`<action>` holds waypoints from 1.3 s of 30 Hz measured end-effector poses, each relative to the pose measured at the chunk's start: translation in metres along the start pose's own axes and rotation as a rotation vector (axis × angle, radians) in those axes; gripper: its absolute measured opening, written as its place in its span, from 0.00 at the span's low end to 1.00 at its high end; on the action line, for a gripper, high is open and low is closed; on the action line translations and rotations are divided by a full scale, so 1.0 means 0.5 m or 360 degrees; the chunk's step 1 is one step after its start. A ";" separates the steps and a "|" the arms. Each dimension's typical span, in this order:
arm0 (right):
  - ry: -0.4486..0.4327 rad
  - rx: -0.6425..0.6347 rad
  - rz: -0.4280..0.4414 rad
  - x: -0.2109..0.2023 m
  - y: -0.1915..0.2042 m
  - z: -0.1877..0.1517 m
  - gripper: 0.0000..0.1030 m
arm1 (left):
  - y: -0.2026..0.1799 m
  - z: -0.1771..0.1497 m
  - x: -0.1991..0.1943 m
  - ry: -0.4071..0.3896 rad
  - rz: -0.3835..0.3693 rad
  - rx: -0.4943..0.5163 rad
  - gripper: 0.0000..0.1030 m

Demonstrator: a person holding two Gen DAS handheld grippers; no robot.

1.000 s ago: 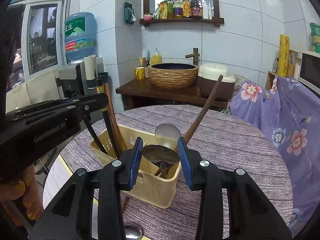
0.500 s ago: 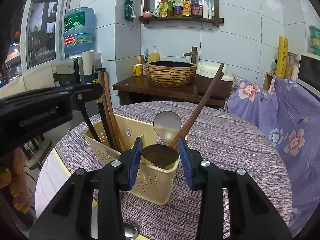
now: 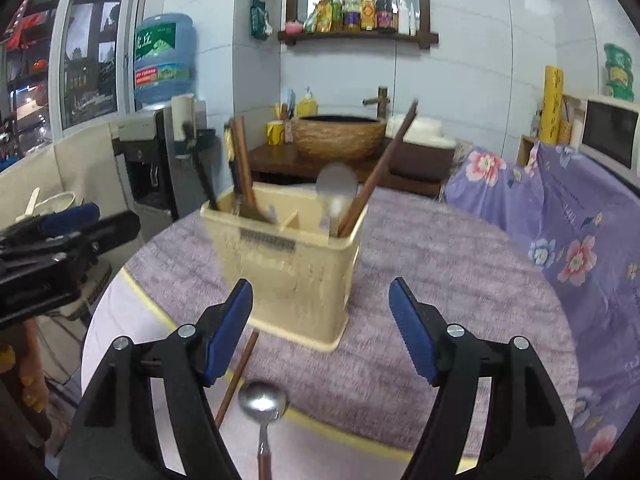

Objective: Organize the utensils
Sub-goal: 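Lower the chopstick and spoon into the holder and open both tools, then grasp the wooden-handled metal spoon with the right tool and lift it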

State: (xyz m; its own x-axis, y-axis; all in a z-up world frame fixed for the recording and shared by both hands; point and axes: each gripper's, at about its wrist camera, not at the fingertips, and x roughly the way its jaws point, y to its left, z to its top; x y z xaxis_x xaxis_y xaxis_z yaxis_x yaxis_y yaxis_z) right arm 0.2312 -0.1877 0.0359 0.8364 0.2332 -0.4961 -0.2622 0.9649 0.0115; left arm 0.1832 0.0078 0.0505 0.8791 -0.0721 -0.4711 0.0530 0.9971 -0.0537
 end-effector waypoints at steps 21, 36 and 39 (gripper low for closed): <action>0.0549 -0.0046 0.0075 0.079 0.073 -0.242 0.18 | 0.049 -0.177 0.037 0.0337 0.0006 -0.0116 0.71; 0.0530 0.0194 -0.0140 0.040 -0.052 -0.251 0.11 | -0.008 -0.197 0.042 0.0415 -0.0094 -0.0049 0.71; 0.0535 0.0230 -0.0119 0.038 -0.066 -0.250 0.12 | -0.022 -0.204 0.049 0.0444 -0.0123 -0.0043 0.71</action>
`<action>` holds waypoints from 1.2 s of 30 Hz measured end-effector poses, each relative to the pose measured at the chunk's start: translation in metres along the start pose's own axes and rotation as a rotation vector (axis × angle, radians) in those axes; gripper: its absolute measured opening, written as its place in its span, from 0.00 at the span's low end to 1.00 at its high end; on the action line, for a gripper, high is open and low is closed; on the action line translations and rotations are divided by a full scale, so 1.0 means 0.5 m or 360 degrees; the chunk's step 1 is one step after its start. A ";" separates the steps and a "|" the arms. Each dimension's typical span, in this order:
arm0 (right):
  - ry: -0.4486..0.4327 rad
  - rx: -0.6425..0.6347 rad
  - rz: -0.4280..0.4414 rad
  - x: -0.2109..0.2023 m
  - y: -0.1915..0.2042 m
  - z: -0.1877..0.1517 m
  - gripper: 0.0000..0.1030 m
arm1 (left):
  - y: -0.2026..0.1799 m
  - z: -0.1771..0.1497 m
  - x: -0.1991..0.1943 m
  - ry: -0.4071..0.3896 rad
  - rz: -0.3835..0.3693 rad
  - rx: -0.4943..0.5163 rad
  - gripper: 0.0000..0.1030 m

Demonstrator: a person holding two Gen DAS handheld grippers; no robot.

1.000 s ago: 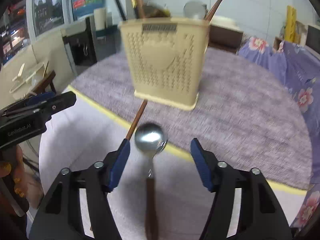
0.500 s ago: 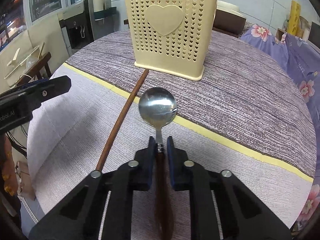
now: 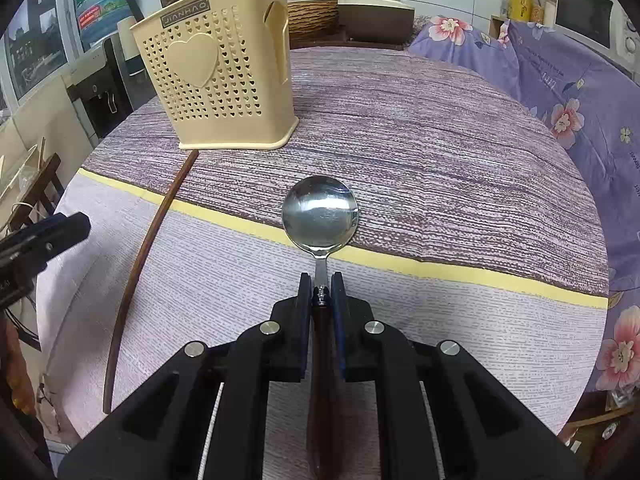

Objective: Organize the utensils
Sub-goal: 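Grasp the wooden-handled metal spoon with the right tool and lift it, then close the left tool on the wooden chopstick while the right tool holds the spoon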

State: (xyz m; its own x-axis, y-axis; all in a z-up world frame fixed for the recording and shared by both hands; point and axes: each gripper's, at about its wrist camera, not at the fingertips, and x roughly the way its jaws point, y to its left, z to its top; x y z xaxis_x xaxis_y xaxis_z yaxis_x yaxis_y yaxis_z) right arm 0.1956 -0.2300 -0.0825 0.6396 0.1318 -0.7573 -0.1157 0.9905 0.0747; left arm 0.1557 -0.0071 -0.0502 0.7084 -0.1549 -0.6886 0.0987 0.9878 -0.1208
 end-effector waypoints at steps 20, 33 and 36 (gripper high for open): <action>-0.0045 0.0043 0.0047 -0.024 -0.022 0.023 0.52 | -0.062 0.078 0.155 0.0254 -0.0014 0.0124 0.47; -0.0030 0.0032 0.0032 -0.015 -0.031 0.031 0.52 | -0.097 0.134 0.217 0.0265 0.0124 0.0216 0.10; 0.0007 0.0012 0.0062 -0.004 -0.021 0.038 0.52 | -0.097 0.121 0.205 0.0256 0.0111 0.0220 0.10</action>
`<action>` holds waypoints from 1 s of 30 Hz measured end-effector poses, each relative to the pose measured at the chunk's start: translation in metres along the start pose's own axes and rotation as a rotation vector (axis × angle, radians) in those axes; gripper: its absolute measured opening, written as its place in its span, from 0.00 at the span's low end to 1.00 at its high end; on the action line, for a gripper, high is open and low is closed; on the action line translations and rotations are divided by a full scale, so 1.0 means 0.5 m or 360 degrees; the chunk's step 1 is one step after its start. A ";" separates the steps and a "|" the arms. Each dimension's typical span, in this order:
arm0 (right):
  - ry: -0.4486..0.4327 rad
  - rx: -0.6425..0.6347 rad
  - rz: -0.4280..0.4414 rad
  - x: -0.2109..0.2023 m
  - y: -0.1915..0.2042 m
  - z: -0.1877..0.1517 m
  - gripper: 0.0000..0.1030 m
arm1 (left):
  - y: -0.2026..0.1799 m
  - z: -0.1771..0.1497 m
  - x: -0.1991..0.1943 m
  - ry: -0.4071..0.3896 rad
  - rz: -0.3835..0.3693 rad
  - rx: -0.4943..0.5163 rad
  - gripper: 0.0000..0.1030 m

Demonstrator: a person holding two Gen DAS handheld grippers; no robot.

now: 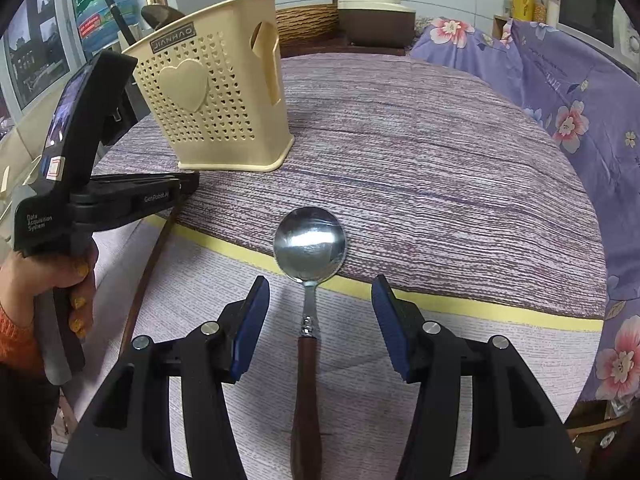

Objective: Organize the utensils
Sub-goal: 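Close the left tool on the wooden chopstick while the right tool holds the spoon, then lift the chopstick and spoon with both tools over the cream holder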

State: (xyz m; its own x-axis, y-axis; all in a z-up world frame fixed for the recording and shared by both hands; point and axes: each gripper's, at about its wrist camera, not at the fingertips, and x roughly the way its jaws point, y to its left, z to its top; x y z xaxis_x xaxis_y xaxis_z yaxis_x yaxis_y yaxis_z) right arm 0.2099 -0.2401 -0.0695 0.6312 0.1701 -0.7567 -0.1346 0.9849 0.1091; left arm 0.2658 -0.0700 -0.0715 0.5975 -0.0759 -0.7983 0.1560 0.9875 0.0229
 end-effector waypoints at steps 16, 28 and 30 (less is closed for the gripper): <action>0.0136 -0.0073 -0.0099 0.077 0.021 0.050 0.60 | 0.016 -0.050 -0.038 0.0017 -0.0058 0.0021 0.08; 0.0100 -0.0095 -0.0067 0.073 0.025 0.065 0.46 | 0.008 -0.027 -0.035 -0.0005 -0.0077 0.0002 0.08; 0.0074 -0.0088 -0.0050 0.061 0.021 0.073 0.47 | 0.015 -0.023 -0.056 -0.0052 -0.0084 -0.0001 0.08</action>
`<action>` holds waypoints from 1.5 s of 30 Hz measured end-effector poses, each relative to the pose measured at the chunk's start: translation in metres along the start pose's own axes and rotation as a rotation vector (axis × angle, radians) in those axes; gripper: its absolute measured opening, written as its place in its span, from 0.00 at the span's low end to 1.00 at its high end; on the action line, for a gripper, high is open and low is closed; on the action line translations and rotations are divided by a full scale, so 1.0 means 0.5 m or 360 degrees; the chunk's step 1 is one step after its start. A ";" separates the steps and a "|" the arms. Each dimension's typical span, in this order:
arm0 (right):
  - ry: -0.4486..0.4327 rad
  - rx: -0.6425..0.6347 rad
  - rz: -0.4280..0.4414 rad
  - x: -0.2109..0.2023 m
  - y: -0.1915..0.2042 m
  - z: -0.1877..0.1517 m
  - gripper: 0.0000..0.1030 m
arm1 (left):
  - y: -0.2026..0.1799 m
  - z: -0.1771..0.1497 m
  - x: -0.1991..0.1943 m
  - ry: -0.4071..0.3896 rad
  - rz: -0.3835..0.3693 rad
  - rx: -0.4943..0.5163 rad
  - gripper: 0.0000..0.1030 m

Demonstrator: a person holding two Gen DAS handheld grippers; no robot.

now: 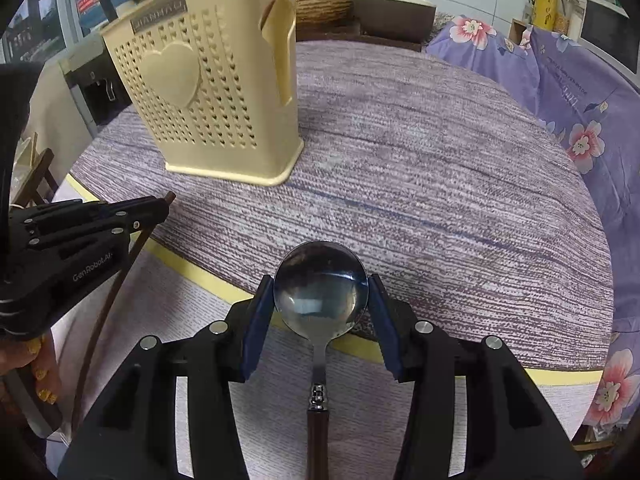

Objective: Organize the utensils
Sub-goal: 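Lift the chopstick and spoon with both tools over the cream holder, then lower the chopstick and spoon into the holder and open both tools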

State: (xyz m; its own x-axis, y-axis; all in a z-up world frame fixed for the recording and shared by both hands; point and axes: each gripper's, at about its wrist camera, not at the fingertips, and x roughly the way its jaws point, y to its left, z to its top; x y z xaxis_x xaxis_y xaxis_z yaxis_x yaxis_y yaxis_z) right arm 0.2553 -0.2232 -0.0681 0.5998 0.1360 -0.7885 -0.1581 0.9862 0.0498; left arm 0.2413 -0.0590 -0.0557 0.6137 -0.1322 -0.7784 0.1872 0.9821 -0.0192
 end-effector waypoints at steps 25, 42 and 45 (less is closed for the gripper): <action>-0.0444 -0.0034 0.0253 -0.257 0.040 0.062 0.46 | 0.043 0.072 -0.316 -0.0592 -0.0185 -0.0089 0.08; -0.0461 -0.0077 0.0293 -0.264 0.048 0.079 0.46 | 0.055 0.081 -0.348 -0.0656 -0.0225 -0.0079 0.08; -0.0470 -0.0082 0.0315 -0.270 0.049 0.090 0.46 | 0.057 0.091 -0.357 -0.0664 -0.0241 -0.0068 0.08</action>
State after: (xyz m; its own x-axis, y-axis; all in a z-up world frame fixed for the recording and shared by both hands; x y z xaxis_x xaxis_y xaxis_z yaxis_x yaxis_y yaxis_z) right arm 0.2056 -0.2133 0.0673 0.7531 0.3529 -0.5552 -0.3287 0.9329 0.1470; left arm 0.1721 -0.0134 0.1113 0.8404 -0.3089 -0.4453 0.2720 0.9511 -0.1462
